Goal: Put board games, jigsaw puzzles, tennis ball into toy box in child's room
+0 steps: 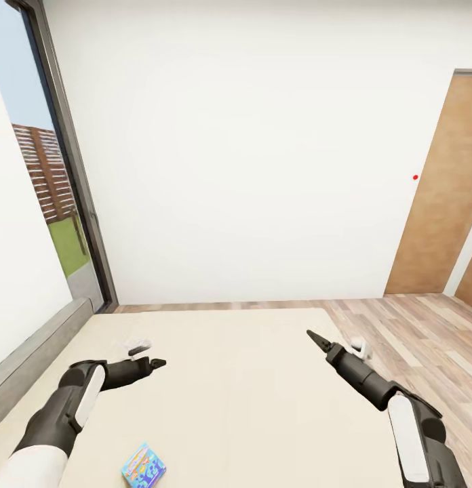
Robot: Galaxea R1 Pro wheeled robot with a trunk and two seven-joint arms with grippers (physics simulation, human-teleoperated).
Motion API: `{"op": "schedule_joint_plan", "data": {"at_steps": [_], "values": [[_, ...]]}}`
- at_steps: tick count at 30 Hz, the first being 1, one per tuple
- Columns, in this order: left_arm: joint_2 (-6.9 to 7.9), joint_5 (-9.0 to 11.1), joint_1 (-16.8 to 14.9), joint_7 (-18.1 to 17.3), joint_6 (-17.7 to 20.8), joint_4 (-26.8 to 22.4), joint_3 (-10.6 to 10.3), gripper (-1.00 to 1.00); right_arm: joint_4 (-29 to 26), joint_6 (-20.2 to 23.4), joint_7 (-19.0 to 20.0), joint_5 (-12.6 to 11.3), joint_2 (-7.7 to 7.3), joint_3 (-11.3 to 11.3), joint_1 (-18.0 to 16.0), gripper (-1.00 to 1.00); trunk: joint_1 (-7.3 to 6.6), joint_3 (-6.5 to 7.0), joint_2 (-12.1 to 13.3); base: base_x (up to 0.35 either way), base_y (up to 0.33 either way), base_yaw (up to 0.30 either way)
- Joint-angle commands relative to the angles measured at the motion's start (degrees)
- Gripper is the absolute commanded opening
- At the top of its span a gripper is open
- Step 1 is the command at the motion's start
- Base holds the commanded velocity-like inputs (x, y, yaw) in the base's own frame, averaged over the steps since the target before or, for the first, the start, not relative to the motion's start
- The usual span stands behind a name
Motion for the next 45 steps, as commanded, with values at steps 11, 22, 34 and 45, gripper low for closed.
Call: {"op": "schedule_joint_plan", "data": {"at_steps": [11,22,34,45], "values": [[-2.06,-1.06,-9.20,18.22,-12.79,22.90,0.12,1.00,-5.31,0.96,-24.03,-0.04,0.27,17.14,-0.01,1.00,0.02,-0.03,-0.06,0.000,0.000,0.000],[-2.18,-1.35,-10.62,19.75,-15.76,26.06,0.01,1.00,-6.68,8.08,-51.33,-0.18,4.82,34.97,-1.80,1.00,0.02,-0.03,-0.06,0.000,0.000,0.000],[-2.24,-1.36,-10.71,19.88,-15.95,26.02,0.00,1.00,-6.65,8.90,-68.70,-0.82,5.89,40.08,-2.28,1.00,0.02,-0.03,-0.06,0.000,0.000,0.000],[-2.24,-1.36,-10.71,19.91,-15.89,26.00,0.00,1.00,-2.93,6.77,-70.36,-0.19,5.89,40.76,-2.74,1.00,0.02,-0.03,-0.06,0.000,0.000,0.000]]}}
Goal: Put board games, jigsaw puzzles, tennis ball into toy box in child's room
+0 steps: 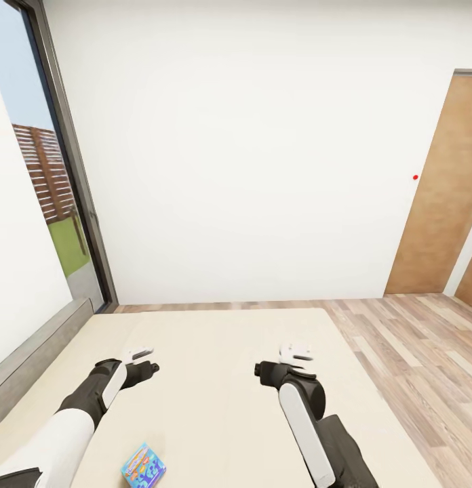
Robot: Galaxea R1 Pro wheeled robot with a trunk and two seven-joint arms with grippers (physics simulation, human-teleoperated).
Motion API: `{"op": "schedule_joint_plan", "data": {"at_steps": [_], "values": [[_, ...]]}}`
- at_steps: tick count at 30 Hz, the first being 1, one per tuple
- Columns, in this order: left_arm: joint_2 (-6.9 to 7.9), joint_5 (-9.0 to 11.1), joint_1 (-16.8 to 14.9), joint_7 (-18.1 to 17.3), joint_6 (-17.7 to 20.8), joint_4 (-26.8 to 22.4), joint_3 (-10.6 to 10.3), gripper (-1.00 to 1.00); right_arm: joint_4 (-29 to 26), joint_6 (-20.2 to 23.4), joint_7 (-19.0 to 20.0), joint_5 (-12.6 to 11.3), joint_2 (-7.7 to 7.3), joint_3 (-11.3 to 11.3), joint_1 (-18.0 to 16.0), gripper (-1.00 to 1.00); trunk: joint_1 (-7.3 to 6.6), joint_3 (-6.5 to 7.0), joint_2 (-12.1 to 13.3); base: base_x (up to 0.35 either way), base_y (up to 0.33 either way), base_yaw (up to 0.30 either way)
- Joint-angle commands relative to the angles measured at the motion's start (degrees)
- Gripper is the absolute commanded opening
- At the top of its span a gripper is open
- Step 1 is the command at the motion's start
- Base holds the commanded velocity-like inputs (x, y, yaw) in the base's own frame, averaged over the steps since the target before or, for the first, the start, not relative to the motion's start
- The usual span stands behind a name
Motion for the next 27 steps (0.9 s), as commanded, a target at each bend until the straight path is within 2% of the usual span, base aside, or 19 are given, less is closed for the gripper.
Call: {"op": "schedule_joint_plan", "data": {"at_steps": [1,4,5,8,11,15,19,23,26,27], "values": [[-0.04,0.40,0.00,0.08,0.31,-0.06,0.16,1.00,1.00,-0.48,-0.72,-0.34,0.00,0.10,-0.27,1.00,0.02,-0.03,-0.05,0.000,0.000,0.000],[-0.16,0.40,0.00,0.08,0.31,-0.07,0.16,1.00,5.79,-2.91,-2.35,1.22,0.00,0.30,-2.37,1.00,0.02,-0.03,-0.05,0.000,0.000,0.000],[-0.21,0.40,0.00,0.08,0.31,-0.07,0.13,1.00,8.40,-3.99,-3.95,2.42,0.00,0.38,-3.59,1.00,0.02,-0.03,-0.05,0.000,0.000,0.000],[-0.22,0.37,0.00,0.08,0.39,-0.07,0.05,1.00,11.34,-5.22,-6.52,3.86,0.00,0.58,-4.78,1.00,0.02,-0.03,-0.05,0.000,0.000,0.000],[-0.11,0.34,0.00,0.08,0.52,-0.07,-0.09,1.00,12.02,-5.77,-8.60,4.69,0.00,1.14,-5.46,1.00,0.02,-0.03,-0.05,0.000,0.000,0.000],[0.02,0.32,0.00,0.08,0.68,-0.07,-0.15,1.00,9.40,-5.66,-9.20,4.87,0.00,2.41,-5.64,1.00,0.02,-0.03,-0.05,0.000,0.000,0.000],[0.09,0.30,0.00,0.08,1.03,-0.07,-0.18,1.00,3.68,-4.82,-7.56,4.84,0.00,5.15,-5.45,1.00,0.02,-0.03,-0.05,0.000,0.000,0.000],[0.17,0.25,-0.04,0.05,1.88,-0.07,-0.19,1.00,-0.27,-2.49,-3.26,4.30,0.00,6.91,-5.38,1.00,0.02,-0.03,-0.05,0.000,0.000,0.000],[0.34,0.24,-0.08,0.01,2.41,-0.07,-0.19,1.00,-1.19,-1.52,-0.54,3.37,0.00,7.09,-5.36,1.00,0.02,-0.03,-0.05,0.000,0.000,0.000],[0.80,0.27,-0.15,-0.08,2.77,-0.07,-0.19,1.00,-1.54,-1.15,1.02,2.44,0.00,6.97,-5.36,1.00,0.02,-0.03,-0.05,0.000,0.000,0.000]]}}
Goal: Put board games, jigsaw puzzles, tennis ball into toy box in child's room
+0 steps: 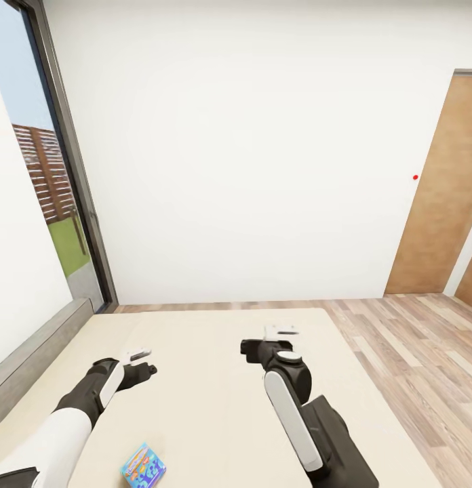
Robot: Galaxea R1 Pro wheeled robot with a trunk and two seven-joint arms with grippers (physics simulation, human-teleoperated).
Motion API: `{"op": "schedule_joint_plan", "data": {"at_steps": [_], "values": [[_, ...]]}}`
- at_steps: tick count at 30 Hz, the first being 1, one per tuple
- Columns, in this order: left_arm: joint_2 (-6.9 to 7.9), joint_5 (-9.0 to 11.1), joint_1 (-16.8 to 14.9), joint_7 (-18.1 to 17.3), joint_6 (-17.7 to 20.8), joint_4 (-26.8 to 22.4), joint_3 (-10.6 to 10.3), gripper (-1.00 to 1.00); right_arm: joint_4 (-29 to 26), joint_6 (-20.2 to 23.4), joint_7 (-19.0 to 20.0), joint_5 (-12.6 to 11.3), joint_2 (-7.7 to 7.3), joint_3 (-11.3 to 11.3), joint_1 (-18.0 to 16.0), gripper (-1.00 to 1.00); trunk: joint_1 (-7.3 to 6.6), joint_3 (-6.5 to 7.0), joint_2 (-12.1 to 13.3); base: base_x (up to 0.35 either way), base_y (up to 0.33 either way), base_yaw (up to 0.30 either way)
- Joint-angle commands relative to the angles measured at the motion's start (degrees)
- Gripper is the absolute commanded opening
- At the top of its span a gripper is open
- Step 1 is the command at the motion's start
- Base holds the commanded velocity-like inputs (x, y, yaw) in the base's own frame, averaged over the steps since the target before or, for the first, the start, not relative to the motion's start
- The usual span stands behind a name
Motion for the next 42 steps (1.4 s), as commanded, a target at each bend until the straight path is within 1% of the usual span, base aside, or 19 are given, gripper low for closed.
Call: {"op": "schedule_joint_plan", "data": {"at_steps": [1,3,4,8,9,13,14,20,25,30,33,37,42], "values": [[0.34,0.44,-0.03,0.00,0.51,-0.06,0.17,1.00,-0.17,0.28,0.11,-1.11,0.00,-0.09,-0.04,1.00,0.02,-0.03,-0.04,0.000,0.000,0.000],[1.17,0.50,-0.06,-0.24,0.92,-0.04,0.20,1.00,-0.35,0.49,1.09,-2.42,0.00,-0.59,-0.03,1.00,0.02,-0.03,-0.04,0.000,0.000,0.000],[2.03,0.57,-0.08,-0.75,1.28,0.03,0.22,1.00,-0.46,0.72,1.72,-3.84,0.00,-1.20,-0.03,1.00,0.02,-0.03,-0.04,0.000,0.000,0.000],[3.40,0.63,-0.11,-2.91,1.75,0.26,0.24,1.00,-0.63,1.43,2.39,-6.39,0.00,-2.24,-0.03,1.00,0.02,-0.03,-0.04,0.000,0.000,0.000],[3.82,0.59,-0.11,-4.51,1.87,0.33,0.21,1.00,-0.67,1.84,2.58,-7.35,0.00,-2.56,-0.03,1.00,0.02,-0.03,-0.04,0.000,0.000,0.000],[4.33,0.51,-0.12,-8.18,2.01,0.41,0.12,1.00,-0.72,2.47,2.78,-8.41,0.00,-2.86,-0.03,1.00,0.02,-0.03,-0.04,0.000,0.000,0.000],[4.49,0.49,-0.12,-9.96,2.07,0.43,0.07,1.00,-0.77,2.65,2.83,-8.67,0.00,-2.92,-0.03,1.00,0.02,-0.03,-0.04,0.000,0.000,0.000],[4.96,0.45,-0.12,-14.31,2.15,0.52,-0.09,1.00,-1.01,2.95,2.90,-9.04,0.00,-3.08,-0.03,1.00,0.02,-0.03,-0.04,0.000,0.000,0.000],[5.04,0.44,-0.12,-16.03,2.25,0.59,-0.22,1.00,-1.34,3.81,2.92,-9.12,0.00,-3.19,-0.06,1.00,0.02,-0.03,-0.04,0.000,0.000,0.000],[4.68,0.44,-0.12,-17.08,2.17,2.03,-0.63,1.00,-1.76,6.85,2.92,-9.13,0.00,-3.58,-0.08,1.00,0.02,-0.03,-0.04,0.000,0.000,0.000],[4.60,0.44,-0.12,-17.28,2.07,2.97,-1.37,1.00,-1.95,8.10,2.92,-9.14,0.00,-4.22,-0.07,1.00,0.02,-0.04,-0.04,0.000,0.000,0.000],[4.54,0.53,-0.12,-17.47,1.89,3.72,-3.56,1.00,-2.11,9.14,2.92,-9.14,0.00,-5.00,-0.09,1.00,0.02,-0.19,-0.04,0.000,0.000,0.000],[4.71,0.65,-0.12,-17.75,1.87,3.84,-4.57,1.00,-2.14,9.39,2.92,-9.14,0.00,-5.24,-0.07,1.00,0.02,-0.57,-0.04,0.000,0.000,0.000]]}}
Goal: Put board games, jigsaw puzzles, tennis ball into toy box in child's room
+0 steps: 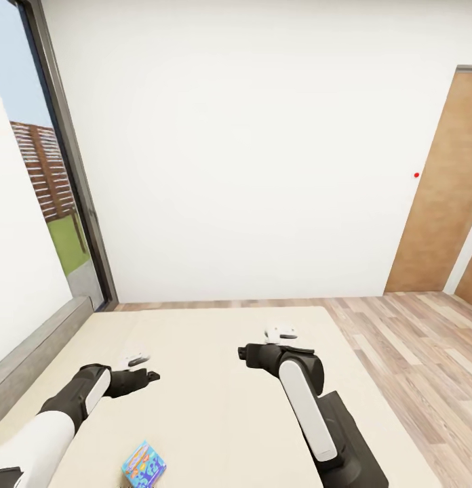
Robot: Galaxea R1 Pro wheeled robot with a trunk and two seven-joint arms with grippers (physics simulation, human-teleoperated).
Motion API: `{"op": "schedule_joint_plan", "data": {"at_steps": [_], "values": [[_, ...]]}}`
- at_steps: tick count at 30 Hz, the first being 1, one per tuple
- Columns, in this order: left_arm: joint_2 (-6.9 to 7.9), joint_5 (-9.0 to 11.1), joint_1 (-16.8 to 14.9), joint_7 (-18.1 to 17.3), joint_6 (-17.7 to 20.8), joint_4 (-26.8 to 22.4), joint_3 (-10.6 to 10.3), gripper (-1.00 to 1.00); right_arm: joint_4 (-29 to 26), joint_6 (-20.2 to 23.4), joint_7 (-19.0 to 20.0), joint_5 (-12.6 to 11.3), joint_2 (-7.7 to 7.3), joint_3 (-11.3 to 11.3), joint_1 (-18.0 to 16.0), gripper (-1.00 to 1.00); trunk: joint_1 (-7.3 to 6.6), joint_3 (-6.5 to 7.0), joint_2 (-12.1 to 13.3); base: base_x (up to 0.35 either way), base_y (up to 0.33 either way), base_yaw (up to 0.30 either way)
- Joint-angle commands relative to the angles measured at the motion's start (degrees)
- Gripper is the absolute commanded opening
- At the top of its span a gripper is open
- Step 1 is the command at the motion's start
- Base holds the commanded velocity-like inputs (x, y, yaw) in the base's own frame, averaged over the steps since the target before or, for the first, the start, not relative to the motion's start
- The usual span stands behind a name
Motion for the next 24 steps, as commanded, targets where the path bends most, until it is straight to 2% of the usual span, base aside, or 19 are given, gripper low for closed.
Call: {"op": "schedule_joint_plan", "data": {"at_steps": [1,11,24], "values": [[0.03,0.14,-0.01,-0.27,0.43,-0.05,0.20,1.00,-0.04,0.13,-0.60,-0.53,0.00,0.00,-0.03,1.00,0.02,-0.12,-0.05,0.000,0.000,0.000],[0.38,0.05,-0.01,-3.05,0.44,-0.33,-0.21,1.00,-0.05,0.16,-0.60,-0.54,0.00,-0.03,-0.02,1.00,0.02,-1.03,-0.05,0.000,0.000,0.000],[0.39,0.01,-0.01,-3.47,0.45,-0.43,-0.23,1.00,-0.05,0.08,-0.60,-0.54,0.00,-0.04,0.00,1.00,0.02,-2.25,-0.05,0.000,0.000,0.000]]}}
